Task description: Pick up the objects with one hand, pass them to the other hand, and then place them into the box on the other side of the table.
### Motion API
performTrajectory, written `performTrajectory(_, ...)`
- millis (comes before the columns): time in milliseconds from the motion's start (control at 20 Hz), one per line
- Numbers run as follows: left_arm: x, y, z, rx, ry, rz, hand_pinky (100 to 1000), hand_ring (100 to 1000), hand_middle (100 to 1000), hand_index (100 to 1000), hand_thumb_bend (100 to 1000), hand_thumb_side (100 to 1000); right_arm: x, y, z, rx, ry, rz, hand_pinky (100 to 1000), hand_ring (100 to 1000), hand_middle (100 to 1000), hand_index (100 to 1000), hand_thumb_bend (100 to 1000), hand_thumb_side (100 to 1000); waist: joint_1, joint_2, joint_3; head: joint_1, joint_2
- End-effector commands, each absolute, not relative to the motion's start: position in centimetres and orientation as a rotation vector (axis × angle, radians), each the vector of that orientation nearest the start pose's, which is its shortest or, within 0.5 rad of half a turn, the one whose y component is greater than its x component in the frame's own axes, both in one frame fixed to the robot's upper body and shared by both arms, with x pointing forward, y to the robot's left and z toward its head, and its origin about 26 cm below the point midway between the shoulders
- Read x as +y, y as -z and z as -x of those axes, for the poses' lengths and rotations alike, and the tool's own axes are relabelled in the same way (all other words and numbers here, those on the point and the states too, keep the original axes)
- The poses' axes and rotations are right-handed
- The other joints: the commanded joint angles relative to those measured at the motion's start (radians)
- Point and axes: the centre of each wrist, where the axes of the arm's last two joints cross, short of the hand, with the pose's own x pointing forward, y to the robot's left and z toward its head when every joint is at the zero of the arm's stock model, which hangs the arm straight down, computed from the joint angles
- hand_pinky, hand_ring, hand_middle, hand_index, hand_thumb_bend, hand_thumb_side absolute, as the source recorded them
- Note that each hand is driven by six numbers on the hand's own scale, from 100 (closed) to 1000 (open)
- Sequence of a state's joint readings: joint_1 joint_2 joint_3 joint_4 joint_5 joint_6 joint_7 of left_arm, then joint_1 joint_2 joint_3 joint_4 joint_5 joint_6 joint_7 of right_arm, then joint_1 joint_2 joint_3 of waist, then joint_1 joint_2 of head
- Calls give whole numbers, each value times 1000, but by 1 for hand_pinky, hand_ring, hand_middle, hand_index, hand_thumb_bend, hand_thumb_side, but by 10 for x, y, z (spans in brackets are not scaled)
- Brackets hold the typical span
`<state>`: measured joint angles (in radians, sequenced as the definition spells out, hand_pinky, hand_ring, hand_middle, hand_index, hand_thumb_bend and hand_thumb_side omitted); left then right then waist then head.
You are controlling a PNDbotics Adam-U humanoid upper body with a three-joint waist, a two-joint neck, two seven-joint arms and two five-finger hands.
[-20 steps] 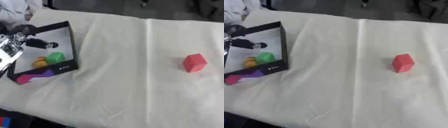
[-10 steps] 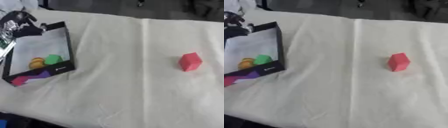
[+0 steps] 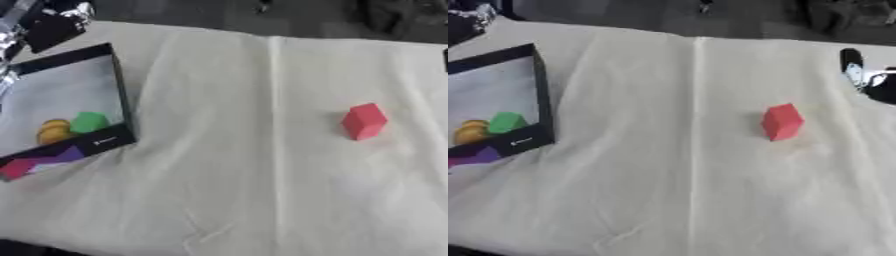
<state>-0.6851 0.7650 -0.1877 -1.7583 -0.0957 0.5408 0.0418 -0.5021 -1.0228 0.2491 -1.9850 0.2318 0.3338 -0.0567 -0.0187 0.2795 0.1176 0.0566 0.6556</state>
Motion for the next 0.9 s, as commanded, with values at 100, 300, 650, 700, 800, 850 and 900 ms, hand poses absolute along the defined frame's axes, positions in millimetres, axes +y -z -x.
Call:
performTrajectory(100, 269, -312, -325, -1957, 645, -717, 892, 870, 652, 766, 100, 692, -287, -300, -293, -1845, -1138, 1016, 984, 962, 943, 935, 328, 110, -7, -7, 3, -48, -22)
performTrajectory(300, 241, -327, -307, -2182, 597, -545, 893, 870, 650, 761, 100, 698, -293, -279, -295, -1706, -1306, 943, 1000, 970, 941, 939, 350, 100, -21, 14, 41, -134, -47)
performTrajectory(650, 231, -316, -304, -2285, 546, -347, 893, 868, 646, 756, 100, 696, -294, -260, -318, -1592, -1523, 915, 1000, 968, 943, 942, 366, 100, -22, 30, 52, -154, -64)
performTrajectory(700, 232, -315, -304, -2295, 542, -327, 893, 868, 646, 756, 100, 695, -294, -261, -320, -1586, -1544, 921, 1000, 969, 944, 942, 370, 100, -22, 32, 53, -155, -67)
performTrajectory(800, 233, -314, -304, -2308, 537, -289, 894, 868, 645, 755, 100, 695, -297, -265, -325, -1571, -1577, 945, 1000, 968, 941, 942, 383, 100, -22, 36, 57, -157, -71)
performTrajectory(850, 234, -313, -304, -2308, 532, -273, 894, 868, 644, 755, 100, 695, -299, -268, -327, -1560, -1589, 960, 1000, 970, 941, 942, 393, 100, -22, 38, 58, -158, -72)
performTrajectory(900, 235, -313, -304, -2308, 526, -258, 894, 869, 644, 755, 100, 695, -301, -270, -330, -1546, -1597, 976, 1000, 971, 942, 942, 404, 100, -22, 39, 59, -158, -72)
